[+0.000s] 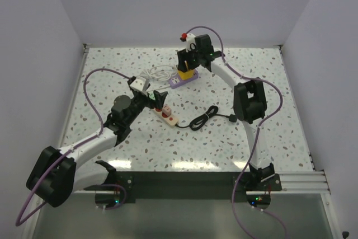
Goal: Insert the plug
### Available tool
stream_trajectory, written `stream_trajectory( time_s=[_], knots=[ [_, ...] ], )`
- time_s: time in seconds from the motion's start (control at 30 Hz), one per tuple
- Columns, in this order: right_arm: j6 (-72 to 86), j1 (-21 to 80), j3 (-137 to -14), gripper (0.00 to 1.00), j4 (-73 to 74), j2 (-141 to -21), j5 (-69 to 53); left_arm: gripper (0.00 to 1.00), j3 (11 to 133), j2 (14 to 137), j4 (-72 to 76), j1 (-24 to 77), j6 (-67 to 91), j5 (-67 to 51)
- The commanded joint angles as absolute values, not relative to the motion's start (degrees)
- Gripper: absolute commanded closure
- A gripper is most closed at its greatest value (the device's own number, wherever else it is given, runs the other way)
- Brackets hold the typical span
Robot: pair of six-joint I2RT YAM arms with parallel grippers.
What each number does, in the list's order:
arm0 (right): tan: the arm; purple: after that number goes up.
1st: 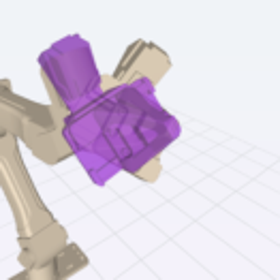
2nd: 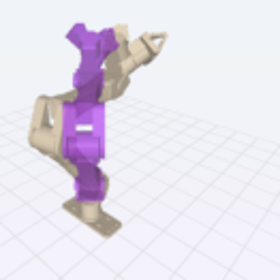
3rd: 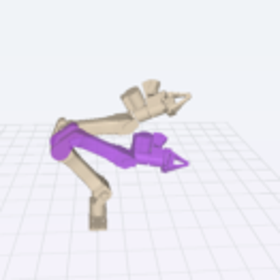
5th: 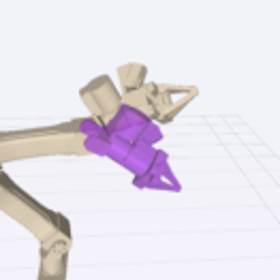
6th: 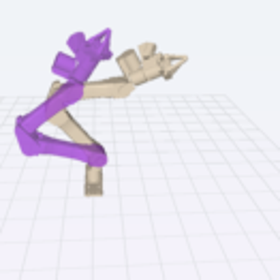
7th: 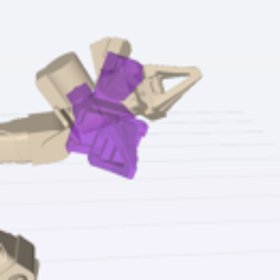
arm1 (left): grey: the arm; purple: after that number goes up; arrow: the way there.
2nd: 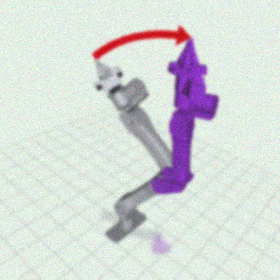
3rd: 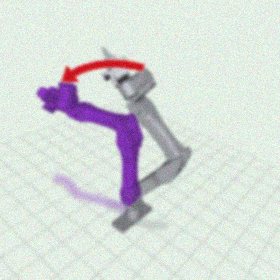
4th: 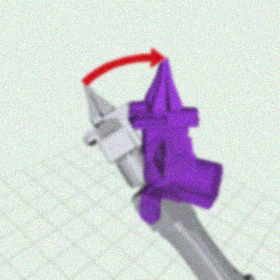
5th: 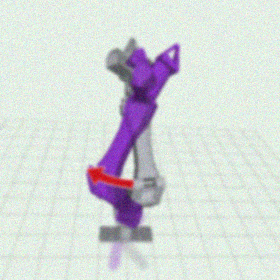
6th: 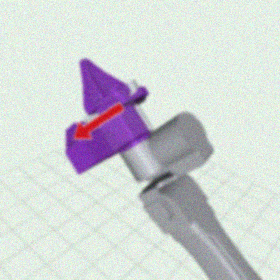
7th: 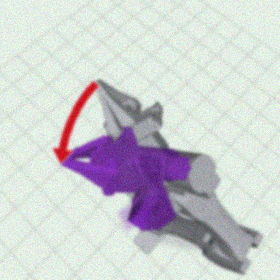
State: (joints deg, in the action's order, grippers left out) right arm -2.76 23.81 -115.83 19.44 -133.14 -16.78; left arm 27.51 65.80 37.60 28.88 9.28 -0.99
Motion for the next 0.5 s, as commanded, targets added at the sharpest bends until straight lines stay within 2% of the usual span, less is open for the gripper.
stream_trajectory(
  time_s=[0.0,0.47],
  knots=[
    [-3.60,23.47,-118.48,1.00,19.07,-133.50,-15.91,0.05,27.86,66.09,39.37,28.30,8.09,-0.53],
    [-0.71,23.47,-117.94,1.00,15.73,-134.56,-16.35,0.05,27.77,66.97,39.90,28.12,7.91,-0.97]
  ],
)
